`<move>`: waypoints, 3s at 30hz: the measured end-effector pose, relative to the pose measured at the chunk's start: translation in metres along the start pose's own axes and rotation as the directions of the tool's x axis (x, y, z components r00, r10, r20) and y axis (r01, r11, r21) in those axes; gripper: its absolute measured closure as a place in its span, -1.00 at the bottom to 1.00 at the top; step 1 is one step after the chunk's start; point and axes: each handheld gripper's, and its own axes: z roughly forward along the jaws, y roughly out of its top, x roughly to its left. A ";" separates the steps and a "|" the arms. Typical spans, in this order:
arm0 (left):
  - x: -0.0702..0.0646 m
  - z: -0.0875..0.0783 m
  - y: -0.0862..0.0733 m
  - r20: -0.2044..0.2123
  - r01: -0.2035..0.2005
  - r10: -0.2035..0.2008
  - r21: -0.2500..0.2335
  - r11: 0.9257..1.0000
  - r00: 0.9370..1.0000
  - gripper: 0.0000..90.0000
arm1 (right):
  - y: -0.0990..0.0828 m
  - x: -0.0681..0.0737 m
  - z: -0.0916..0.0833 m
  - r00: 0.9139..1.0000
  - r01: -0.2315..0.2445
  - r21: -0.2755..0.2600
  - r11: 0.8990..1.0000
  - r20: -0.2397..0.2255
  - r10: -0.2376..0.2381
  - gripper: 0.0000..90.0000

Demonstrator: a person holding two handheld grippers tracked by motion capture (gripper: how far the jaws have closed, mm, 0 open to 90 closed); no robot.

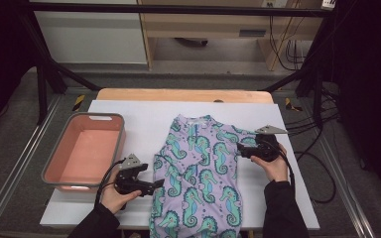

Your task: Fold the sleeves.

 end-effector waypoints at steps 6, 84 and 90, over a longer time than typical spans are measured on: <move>0.000 0.000 0.000 0.000 -0.005 0.005 -0.004 1.000 1.000 -0.86 | -0.006 -0.015 0.010 0.998 -0.036 0.046 0.998 0.049 0.033 -0.59; 0.000 -0.001 0.001 -0.001 -0.018 0.018 0.003 1.000 1.000 -0.86 | 0.019 0.112 0.028 0.931 0.220 -0.054 0.974 -0.287 -0.226 0.42; 0.000 -0.001 0.001 -0.001 -0.016 0.016 0.004 1.000 1.000 -0.86 | 0.021 0.086 0.018 0.964 0.152 -0.021 0.988 -0.216 -0.153 0.28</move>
